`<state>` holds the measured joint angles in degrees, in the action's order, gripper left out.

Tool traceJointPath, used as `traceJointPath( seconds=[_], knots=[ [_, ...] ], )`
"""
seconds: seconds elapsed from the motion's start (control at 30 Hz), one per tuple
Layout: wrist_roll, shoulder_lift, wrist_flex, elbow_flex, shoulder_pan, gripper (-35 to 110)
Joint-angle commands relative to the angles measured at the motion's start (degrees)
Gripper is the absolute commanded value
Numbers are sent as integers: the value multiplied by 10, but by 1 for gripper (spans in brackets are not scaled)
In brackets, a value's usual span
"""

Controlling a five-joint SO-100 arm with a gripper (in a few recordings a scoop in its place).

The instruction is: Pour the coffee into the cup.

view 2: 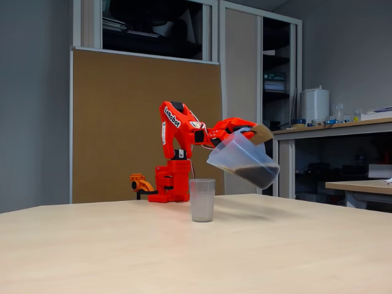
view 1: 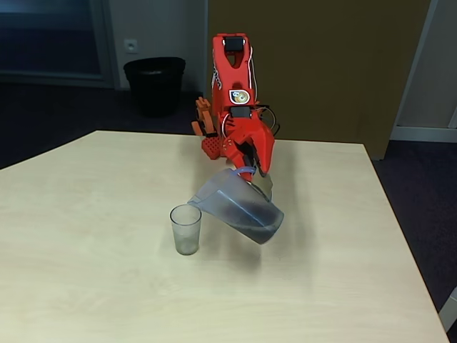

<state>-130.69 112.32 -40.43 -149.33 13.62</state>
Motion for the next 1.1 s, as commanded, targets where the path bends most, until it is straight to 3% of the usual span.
traceJointPath(
  seconds=[0.0,1.07],
  knots=[
    [-12,13,-25,-8,12,0],
    [-98,43,-48,-48,0,0]
  ],
)
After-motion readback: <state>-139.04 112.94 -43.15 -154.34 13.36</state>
